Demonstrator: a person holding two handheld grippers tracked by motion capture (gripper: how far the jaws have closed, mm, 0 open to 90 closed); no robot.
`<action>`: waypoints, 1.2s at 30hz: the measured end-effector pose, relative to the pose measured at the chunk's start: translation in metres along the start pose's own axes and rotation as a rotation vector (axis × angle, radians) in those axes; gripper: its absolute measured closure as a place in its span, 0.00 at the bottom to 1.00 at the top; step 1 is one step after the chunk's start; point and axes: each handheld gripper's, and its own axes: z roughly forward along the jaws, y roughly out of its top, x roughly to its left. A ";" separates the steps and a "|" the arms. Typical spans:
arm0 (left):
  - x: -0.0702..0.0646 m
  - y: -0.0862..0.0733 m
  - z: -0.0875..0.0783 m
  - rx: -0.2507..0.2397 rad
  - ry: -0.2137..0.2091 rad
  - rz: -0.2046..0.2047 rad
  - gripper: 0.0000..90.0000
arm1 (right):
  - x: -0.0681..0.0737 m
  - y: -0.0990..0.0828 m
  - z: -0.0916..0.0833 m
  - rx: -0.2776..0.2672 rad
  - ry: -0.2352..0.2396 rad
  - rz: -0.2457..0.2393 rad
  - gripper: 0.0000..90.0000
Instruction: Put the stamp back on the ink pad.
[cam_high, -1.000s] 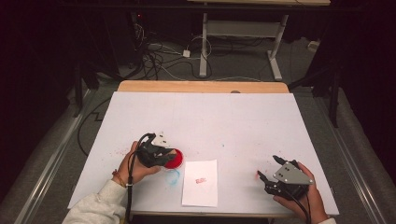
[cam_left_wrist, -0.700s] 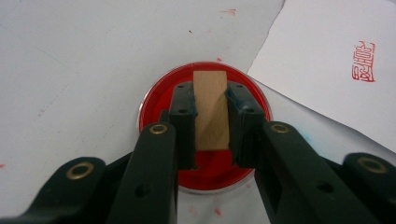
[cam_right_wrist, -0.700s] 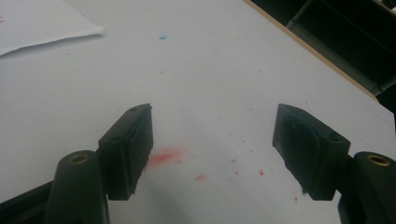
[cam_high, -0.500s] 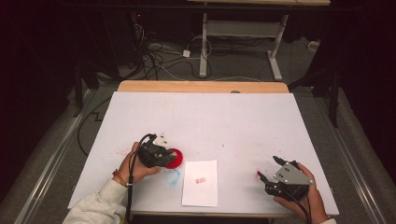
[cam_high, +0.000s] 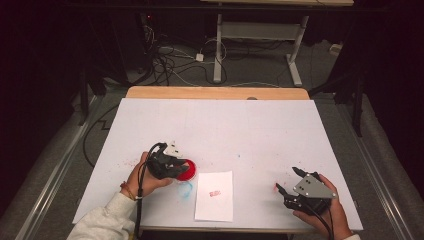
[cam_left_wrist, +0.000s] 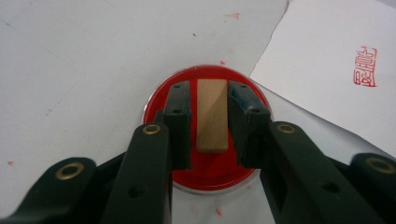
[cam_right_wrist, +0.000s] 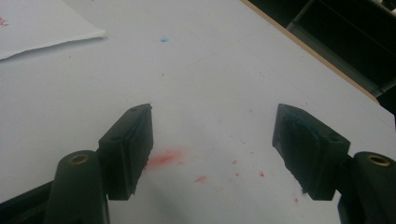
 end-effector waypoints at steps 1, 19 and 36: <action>-0.001 0.000 -0.001 -0.004 0.007 0.002 0.75 | 0.000 0.000 0.000 0.000 -0.001 0.000 0.33; -0.006 0.004 -0.017 -0.109 0.087 0.016 0.49 | 0.001 0.001 -0.001 -0.003 -0.001 -0.004 0.33; -0.018 0.005 -0.020 -0.303 0.189 0.027 0.18 | 0.002 0.001 -0.001 -0.004 -0.001 -0.006 0.33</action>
